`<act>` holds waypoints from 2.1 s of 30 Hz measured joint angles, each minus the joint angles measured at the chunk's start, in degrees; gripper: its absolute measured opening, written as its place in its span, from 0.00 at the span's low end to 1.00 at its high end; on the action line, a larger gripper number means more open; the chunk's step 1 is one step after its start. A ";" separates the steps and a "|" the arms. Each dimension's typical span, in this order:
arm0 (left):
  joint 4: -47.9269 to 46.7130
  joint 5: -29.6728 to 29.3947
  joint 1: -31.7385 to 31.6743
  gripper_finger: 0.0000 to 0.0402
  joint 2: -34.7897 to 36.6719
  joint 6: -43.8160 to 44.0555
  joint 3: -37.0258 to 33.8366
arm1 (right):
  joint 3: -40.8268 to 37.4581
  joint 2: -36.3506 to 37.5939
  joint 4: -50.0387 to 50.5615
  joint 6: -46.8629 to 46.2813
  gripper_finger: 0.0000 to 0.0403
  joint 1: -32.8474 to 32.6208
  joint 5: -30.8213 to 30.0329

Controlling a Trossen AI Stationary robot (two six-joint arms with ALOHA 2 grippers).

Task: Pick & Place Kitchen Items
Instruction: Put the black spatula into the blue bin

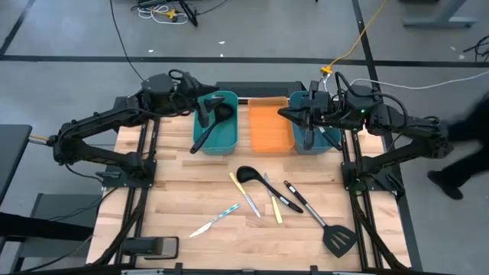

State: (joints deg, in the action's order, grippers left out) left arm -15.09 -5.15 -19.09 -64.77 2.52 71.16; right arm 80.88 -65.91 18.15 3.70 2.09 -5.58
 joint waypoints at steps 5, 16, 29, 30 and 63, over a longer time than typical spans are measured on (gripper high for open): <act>0.02 5.24 1.83 0.47 0.53 2.59 0.00 | 0.00 0.00 0.46 0.00 0.01 -1.01 0.02; 0.00 5.16 7.85 0.40 0.48 3.87 0.00 | 0.00 0.00 3.52 -1.75 0.01 -1.42 0.24; 3.10 4.57 13.37 0.28 0.44 6.49 0.00 | 0.00 0.00 5.62 -0.65 0.01 -2.32 0.50; 3.10 4.57 13.52 0.27 0.44 6.49 0.00 | 0.00 0.00 5.68 -0.66 0.01 -2.32 0.50; 3.03 4.52 14.03 0.01 0.44 5.90 -0.02 | 0.00 0.00 8.10 1.75 0.01 -6.00 0.26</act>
State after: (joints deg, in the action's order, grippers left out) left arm -12.06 -0.62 -5.06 -64.34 8.42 71.13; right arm 80.88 -65.91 26.26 5.45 -3.92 -5.32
